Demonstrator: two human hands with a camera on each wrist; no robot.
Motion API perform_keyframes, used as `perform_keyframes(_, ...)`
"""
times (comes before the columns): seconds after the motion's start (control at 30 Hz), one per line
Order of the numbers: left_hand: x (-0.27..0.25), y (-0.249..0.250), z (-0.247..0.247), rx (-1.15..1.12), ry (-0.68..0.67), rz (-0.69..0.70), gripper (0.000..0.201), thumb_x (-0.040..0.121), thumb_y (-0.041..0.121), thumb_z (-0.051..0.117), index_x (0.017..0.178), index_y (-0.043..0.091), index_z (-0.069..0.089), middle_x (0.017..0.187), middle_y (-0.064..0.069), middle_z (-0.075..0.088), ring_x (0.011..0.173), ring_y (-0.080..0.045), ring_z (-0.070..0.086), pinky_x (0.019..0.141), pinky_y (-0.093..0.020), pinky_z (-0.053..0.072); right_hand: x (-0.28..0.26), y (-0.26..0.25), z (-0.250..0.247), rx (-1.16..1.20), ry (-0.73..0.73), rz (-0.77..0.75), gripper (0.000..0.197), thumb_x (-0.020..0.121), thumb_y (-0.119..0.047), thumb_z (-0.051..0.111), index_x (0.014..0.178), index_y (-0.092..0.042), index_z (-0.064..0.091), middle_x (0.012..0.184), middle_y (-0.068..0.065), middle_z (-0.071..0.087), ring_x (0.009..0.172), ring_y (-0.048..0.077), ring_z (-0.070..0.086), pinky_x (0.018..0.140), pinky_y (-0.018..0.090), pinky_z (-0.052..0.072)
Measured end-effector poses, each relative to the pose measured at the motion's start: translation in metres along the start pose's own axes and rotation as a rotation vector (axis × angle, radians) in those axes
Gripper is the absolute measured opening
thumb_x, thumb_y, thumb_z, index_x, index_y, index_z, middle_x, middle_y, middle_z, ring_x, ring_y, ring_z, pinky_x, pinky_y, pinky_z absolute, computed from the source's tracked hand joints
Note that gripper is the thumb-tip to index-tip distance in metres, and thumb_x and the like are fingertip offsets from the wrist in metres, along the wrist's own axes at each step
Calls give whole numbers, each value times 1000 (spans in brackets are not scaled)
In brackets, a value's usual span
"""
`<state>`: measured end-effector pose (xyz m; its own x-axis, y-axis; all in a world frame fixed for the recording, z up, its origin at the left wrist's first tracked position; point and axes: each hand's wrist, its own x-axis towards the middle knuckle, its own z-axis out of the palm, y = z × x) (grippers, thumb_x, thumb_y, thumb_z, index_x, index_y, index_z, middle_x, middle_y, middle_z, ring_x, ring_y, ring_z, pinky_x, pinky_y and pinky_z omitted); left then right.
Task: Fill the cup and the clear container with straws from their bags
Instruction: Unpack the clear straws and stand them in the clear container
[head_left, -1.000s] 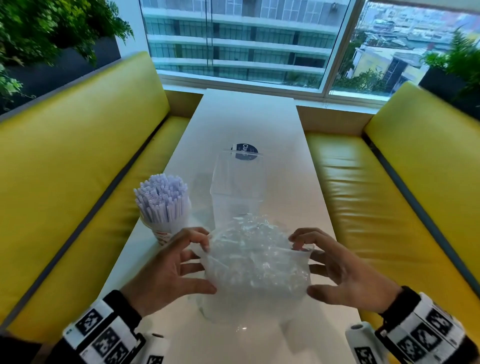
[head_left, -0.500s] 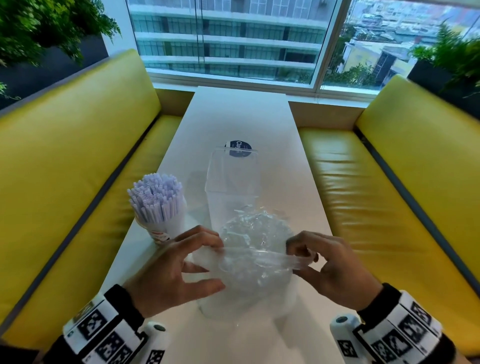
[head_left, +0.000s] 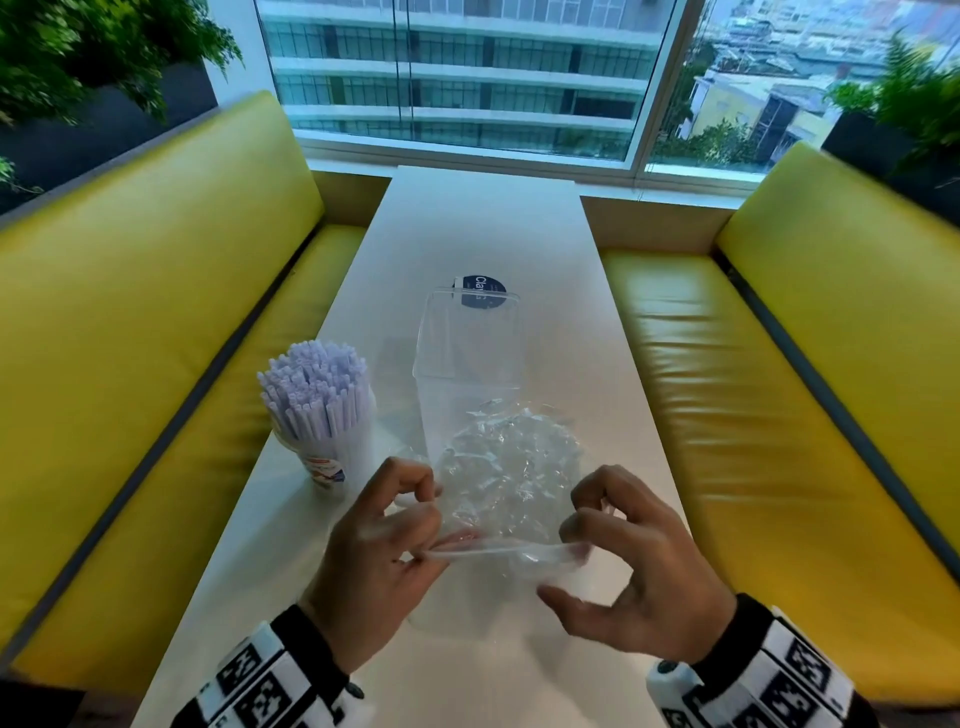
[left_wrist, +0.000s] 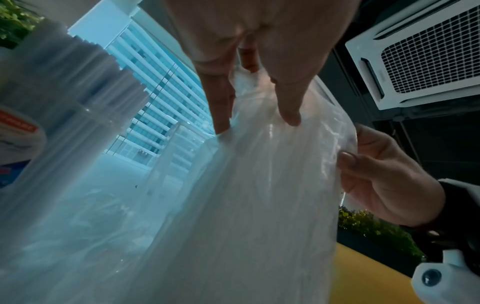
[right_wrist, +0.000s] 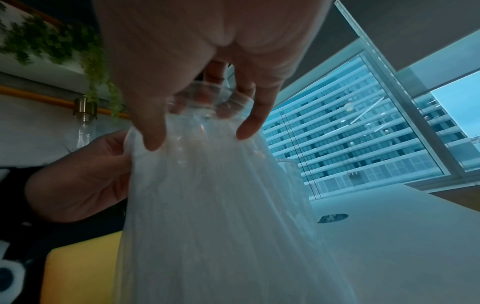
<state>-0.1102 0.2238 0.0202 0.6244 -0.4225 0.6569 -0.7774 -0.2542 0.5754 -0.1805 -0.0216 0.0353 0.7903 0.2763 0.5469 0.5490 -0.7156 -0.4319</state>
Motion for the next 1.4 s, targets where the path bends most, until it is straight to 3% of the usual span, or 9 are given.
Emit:
perform_keyframes(0.27,-14,-8,2,69,-17,-2,55,56,9,93,71,22,42,101,2,43,110,14,52,92,-7,43,-15,-1,14,-79,64,-153,28,82,-11,74,76,-19,48,92,-3,48,84,27,51,71,29,44)
perform_keyframes(0.4,-14,-7,5,65,-32,3,51,60,13,93,72,22,44,101,-1,45,111,4,57,87,-9,44,-18,-4,20,-126,85,-161,16,87,-6,69,72,-10,66,92,-2,43,82,26,47,68,34,43)
perform_keyframes(0.6,-12,6,2,96,-104,-70,54,60,49,84,78,24,40,106,-3,44,107,-5,55,80,-17,47,-17,-4,26,-176,81,-187,31,75,5,75,85,-19,59,96,-2,49,83,24,47,67,36,44)
perform_keyframes(0.73,-8,10,5,128,-73,-102,59,61,59,82,73,25,35,102,-1,43,84,-20,59,70,-26,47,-14,-3,25,-99,46,-132,41,76,6,73,103,-23,61,97,-3,59,85,23,50,71,37,47)
perform_keyframes(0.83,-5,9,8,142,-18,-118,56,66,59,79,67,25,34,98,1,42,73,-25,61,61,-33,49,-16,-3,24,-89,34,-157,40,77,9,72,96,-26,67,97,-5,55,88,23,49,71,39,46)
perform_keyframes(0.93,-6,9,12,132,-6,-121,55,69,57,78,65,24,34,98,1,41,75,-25,63,61,-32,52,-16,-2,21,-80,-3,-175,27,82,-1,72,88,-27,74,102,-4,51,92,25,46,76,40,45)
perform_keyframes(1.07,-21,-2,10,92,-19,-116,51,59,40,86,77,26,40,103,7,35,108,8,47,84,-12,46,-19,-8,14,-2,15,-91,9,79,-31,78,87,-28,80,114,0,48,106,30,47,90,36,44)
perform_keyframes(1.2,-36,-9,11,37,19,-234,50,63,50,78,92,25,46,115,13,35,103,2,47,77,-30,54,-26,-6,11,143,124,129,13,91,-36,64,96,-29,74,123,0,41,119,29,49,90,33,48)
perform_keyframes(1.4,-42,-15,14,33,-66,-172,57,58,33,91,82,23,41,108,4,40,110,5,44,91,-5,35,-27,-4,6,404,179,286,16,80,-34,77,73,-19,79,136,15,43,127,32,53,86,36,57)
